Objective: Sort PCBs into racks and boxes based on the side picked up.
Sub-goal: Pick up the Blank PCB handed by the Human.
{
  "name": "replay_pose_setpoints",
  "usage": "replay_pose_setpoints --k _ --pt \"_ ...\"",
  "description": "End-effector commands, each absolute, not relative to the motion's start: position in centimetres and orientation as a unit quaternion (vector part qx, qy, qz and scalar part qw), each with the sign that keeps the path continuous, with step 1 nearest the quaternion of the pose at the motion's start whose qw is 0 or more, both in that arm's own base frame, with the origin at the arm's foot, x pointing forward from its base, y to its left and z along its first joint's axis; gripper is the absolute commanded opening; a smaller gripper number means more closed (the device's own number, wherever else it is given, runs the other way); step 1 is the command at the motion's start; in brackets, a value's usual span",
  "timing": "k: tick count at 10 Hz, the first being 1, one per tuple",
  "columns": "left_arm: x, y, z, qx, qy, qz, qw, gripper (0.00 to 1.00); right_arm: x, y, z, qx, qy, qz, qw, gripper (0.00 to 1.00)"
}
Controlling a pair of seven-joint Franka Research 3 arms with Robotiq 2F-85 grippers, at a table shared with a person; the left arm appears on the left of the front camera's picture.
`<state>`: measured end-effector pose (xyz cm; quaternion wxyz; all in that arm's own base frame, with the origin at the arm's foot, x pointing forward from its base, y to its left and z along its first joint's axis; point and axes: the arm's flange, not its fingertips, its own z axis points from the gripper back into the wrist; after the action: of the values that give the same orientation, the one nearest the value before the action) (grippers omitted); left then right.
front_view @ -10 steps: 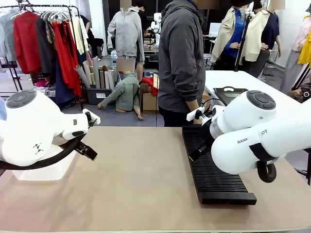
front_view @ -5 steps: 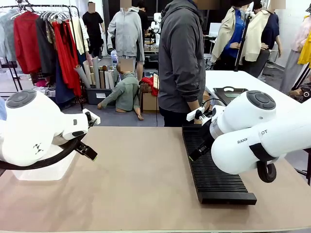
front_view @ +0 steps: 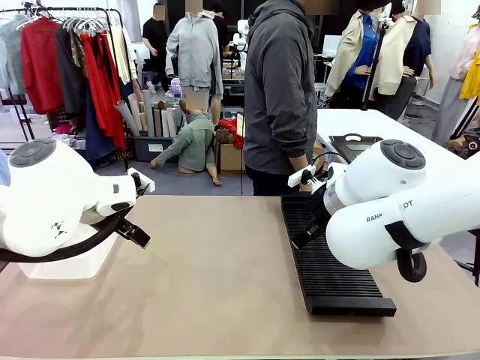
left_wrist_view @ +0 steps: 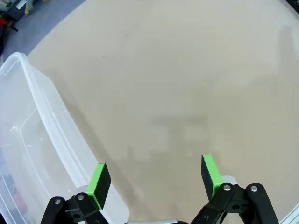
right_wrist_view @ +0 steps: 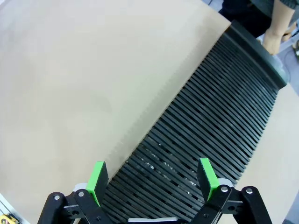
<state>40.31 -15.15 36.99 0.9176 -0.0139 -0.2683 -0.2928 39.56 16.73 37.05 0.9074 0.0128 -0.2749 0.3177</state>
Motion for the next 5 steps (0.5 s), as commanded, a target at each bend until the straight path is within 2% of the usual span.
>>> replay_pose_setpoints --k 1,5 --pt "40.6 -15.4 37.2 -0.006 -0.262 -0.291 0.920 1.00 39.6 16.6 37.5 0.020 -0.276 0.311 0.909 1.00" --pt "41.9 -14.2 39.7 -0.006 -0.258 -0.274 0.926 1.00 40.8 16.7 41.5 0.029 -0.264 0.308 0.914 1.00"
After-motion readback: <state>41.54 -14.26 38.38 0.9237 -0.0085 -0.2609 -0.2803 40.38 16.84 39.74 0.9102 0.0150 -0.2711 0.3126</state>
